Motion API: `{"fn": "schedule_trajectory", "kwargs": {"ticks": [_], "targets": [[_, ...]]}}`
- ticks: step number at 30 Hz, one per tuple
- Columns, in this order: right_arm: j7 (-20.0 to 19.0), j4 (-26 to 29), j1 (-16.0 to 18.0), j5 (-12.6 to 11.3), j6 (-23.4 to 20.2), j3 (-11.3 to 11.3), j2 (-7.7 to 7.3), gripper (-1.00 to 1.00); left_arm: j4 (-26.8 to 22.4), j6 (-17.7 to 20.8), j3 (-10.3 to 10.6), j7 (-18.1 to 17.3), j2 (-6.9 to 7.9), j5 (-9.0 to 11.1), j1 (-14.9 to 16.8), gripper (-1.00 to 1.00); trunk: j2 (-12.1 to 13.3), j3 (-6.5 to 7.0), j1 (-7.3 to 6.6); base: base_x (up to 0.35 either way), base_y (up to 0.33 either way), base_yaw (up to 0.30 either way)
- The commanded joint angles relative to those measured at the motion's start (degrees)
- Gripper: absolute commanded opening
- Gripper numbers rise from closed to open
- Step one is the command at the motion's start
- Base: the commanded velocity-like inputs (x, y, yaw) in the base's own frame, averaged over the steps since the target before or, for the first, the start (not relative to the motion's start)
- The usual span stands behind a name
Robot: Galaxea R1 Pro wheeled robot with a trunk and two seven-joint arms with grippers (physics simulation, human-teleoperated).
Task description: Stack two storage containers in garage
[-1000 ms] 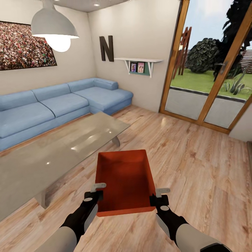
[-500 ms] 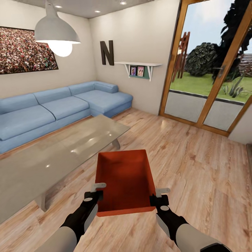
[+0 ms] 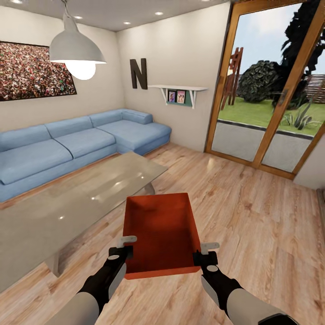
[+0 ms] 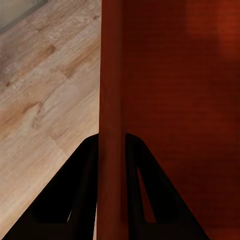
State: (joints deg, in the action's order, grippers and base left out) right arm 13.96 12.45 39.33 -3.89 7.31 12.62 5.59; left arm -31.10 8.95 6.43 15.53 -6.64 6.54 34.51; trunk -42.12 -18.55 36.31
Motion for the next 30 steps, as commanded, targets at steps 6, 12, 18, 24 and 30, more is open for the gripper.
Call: {"fn": "schedule_trajectory", "kwargs": {"ticks": [6,12,18,24,30], "targets": [[-0.08,0.1,0.04,-0.07,0.24,-0.85,0.3,-1.0,-0.18,0.31,-0.19,0.56,-0.04,5.33,0.03,-1.0,-0.06,0.48,0.01,0.0,0.0,0.0],[-0.08,0.08,0.04,-0.07,0.24,-0.85,0.3,-1.0,-0.25,0.31,-0.19,0.56,-0.04,5.33,0.03,-1.0,-0.06,1.03,0.01,0.0,0.0,0.0],[-0.08,0.09,0.04,-0.07,0.24,-0.85,0.3,-1.0,-0.25,0.34,-0.19,0.56,-0.04,5.33,0.01,-1.0,-0.06,1.58,0.01,0.0,0.0,0.0],[-0.08,0.09,0.04,-0.07,0.24,-0.85,0.3,-1.0,-0.23,0.37,-0.19,0.56,-0.04,5.33,0.03,-1.0,-0.06,2.13,0.01,0.0,0.0,0.0],[-0.08,0.06,0.04,-0.07,0.24,-0.85,0.3,-1.0,-0.24,0.36,-0.19,0.56,-0.04,5.33,0.03,-1.0,-0.06,2.68,0.01,0.0,0.0,0.0]]}}
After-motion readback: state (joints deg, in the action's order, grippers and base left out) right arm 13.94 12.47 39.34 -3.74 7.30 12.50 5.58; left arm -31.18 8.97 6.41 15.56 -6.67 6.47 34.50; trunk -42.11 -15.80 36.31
